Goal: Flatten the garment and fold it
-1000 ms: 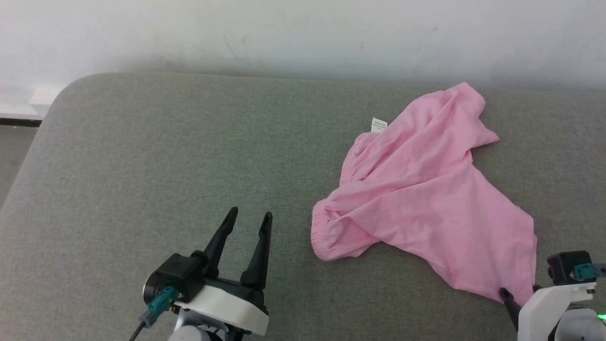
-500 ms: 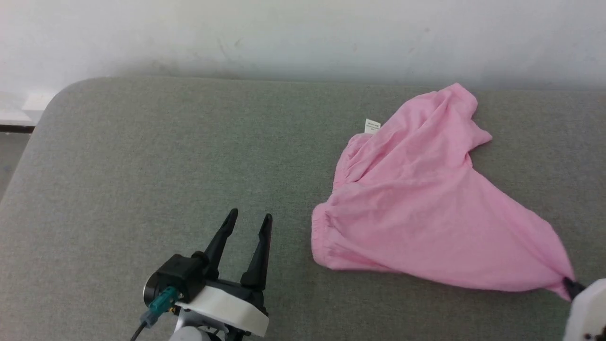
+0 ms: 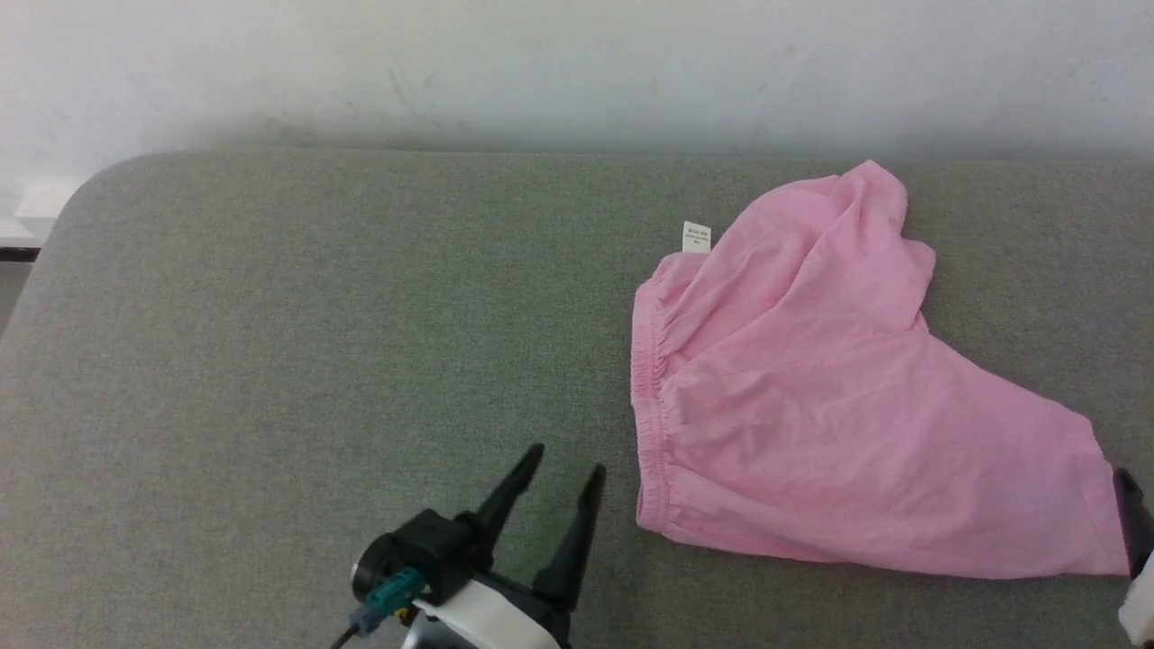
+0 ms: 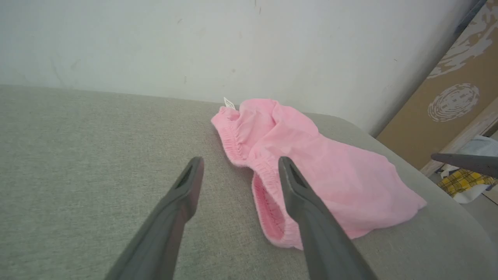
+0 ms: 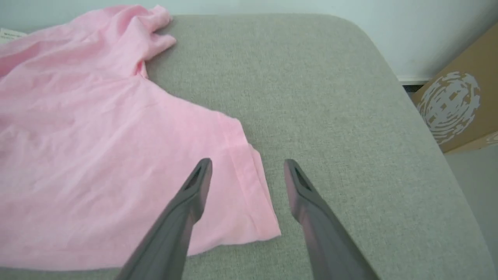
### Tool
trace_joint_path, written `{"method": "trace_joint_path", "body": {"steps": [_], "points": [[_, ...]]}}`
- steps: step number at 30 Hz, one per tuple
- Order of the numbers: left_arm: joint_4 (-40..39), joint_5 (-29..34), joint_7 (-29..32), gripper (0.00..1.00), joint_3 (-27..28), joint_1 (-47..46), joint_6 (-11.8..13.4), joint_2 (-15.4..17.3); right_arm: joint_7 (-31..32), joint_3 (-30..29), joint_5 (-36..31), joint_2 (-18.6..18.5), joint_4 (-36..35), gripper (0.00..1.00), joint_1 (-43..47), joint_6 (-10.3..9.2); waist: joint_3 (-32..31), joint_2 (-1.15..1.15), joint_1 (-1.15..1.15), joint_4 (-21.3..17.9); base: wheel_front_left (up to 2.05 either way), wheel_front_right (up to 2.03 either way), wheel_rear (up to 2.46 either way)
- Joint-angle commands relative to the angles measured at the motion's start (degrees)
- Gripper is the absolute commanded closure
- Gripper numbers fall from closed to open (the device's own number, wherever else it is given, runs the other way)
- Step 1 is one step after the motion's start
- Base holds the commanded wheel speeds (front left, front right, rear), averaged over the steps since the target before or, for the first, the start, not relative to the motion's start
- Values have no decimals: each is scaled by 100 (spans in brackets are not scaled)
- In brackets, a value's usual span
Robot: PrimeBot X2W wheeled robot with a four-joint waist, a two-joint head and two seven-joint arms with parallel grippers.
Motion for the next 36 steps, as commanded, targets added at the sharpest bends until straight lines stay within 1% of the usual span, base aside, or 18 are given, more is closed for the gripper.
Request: {"method": "trace_joint_path", "body": {"steps": [1, 5, 9, 12, 15, 21, 22, 23, 26, 29, 32, 34, 36], "points": [[98, -154, 21, 0, -305, -111, -39, 133, -286, 33, -60, 86, -125, 0, -68, -6, 12, 0, 0, -29, 0, 0, 0], [215, -531, 408, 0, -1030, -248, -39, 458, -909, 273, -3, 279, -300, 0, 16, -6, 51, 0, 0, -98, 0, 0, 0], [314, -724, 815, 0, -1411, -457, -39, 684, -1389, 427, -2, 400, -266, 0, 48, -6, 117, 0, 0, -176, 0, 0, 0], [459, -722, 1151, 0, -1632, -643, -39, 803, -1592, 603, -68, 347, -154, 0, 53, -6, 176, 0, 0, -254, 0, 0, 0], [575, -734, 1267, 0, -1759, -828, -39, 826, -1733, 698, -68, 350, -40, 0, -8, -6, 255, 0, 0, -336, 0, 0, 0], [799, -742, 1248, 0, -1907, -1098, -39, 831, -1856, 823, -38, 347, 150, 0, -124, -6, 391, 0, 0, -434, 0, 0, 0], [831, -784, 1273, 16, -1958, -1116, -39, 831, -1866, 832, -36, 344, 177, 0, -136, -6, 403, 0, 0, -439, 0, 0, 0], [854, -836, 1298, 100, -2020, -1129, -39, 844, -1873, 842, -36, 339, 204, 0, -146, -6, 415, 0, 0, -442, 0, 0, 0], [883, -968, 1308, 100, -2147, -1152, -39, 946, -1868, 860, -41, 311, 278, 0, -157, -6, 416, 0, 0, -435, 0, 0, 0], [857, -1004, 1101, 100, -2072, -1126, -25, 1020, -1732, 875, -70, 251, 336, 0, -60, -6, 330, 0, 0, -389, 0, 0, 0], [745, -1006, 867, 100, -1956, -1045, 78, 1096, -1405, 938, -35, 184, 329, 0, 165, -6, 217, 0, 0, -347, 0, 0, 0], [612, -1009, 750, 100, -1887, -979, 147, 1157, -1058, 930, -39, 163, 322, 0, 341, -6, 164, 0, 0, -325, 0, 0, 0], [467, -1003, 691, 100, -1845, -921, 210, 1220, -719, 812, -38, 235, 313, 0, 481, -6, 122, 0, 0, -300, 0, 0, 0]]}}
